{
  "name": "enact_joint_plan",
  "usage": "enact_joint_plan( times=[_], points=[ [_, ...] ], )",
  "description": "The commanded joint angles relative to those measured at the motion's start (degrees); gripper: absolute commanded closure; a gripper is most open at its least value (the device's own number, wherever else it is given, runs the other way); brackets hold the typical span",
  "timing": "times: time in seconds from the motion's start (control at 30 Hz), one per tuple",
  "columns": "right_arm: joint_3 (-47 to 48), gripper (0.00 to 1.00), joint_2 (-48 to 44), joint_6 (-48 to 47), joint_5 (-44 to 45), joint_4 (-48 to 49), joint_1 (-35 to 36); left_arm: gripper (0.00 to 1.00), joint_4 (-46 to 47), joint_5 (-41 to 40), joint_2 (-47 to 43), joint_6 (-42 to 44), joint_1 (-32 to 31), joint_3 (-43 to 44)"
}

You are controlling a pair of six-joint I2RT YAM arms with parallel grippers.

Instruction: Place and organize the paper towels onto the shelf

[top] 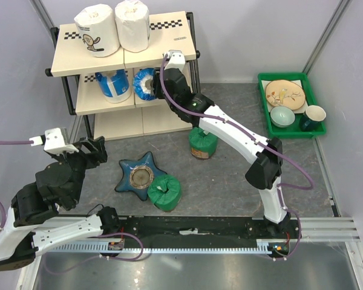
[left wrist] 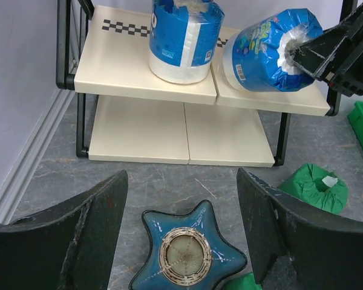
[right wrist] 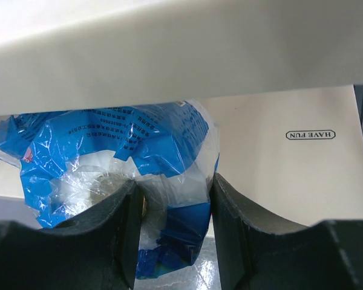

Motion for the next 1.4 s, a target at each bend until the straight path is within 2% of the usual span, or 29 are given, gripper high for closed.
enact_joint_plan(
  times=[0.0, 0.27, 0.53, 0.73, 1.07, 1.27, 1.37],
  points=[
    [3.89, 0.68, 0.19, -0.08, 1.81, 4.07, 0.23, 0.2, -0.93, -0.12, -0.06, -2.46, -0.26, 1.18],
    [4.51, 0.48, 0.81, -0.51, 0.4, 4.34, 0.32, 0.2, -1.89, -0.03, -0.41, -3.43, -0.26, 0.91],
    [3.71, 0.36, 0.11, -0.78, 0.4, 5.83, 0.14, 0.2, -2.59, -0.38, -1.38, -3.51, -0.26, 1.0],
    [3.28, 0.3, -0.24, -1.04, 0.14, 6.62, 0.14, 0.2, -3.21, -0.21, -1.46, -4.39, -0.26, 0.74],
    [0.47, 0.27, -2.17, -2.1, -0.92, 8.2, 0.23, 0.2, -3.13, -0.03, -1.02, -5.01, -0.26, 0.04],
    [-7.26, 0.26, -8.13, -2.71, -3.64, 11.54, 0.14, 0.2, -2.51, 1.45, -0.41, -5.45, -0.26, -1.81],
    [-17.42, 0.25, -13.84, -2.54, -4.78, 13.91, 0.23, 0.2, 1.7, 4.52, 0.56, -3.6, -0.26, -5.4]
  ],
)
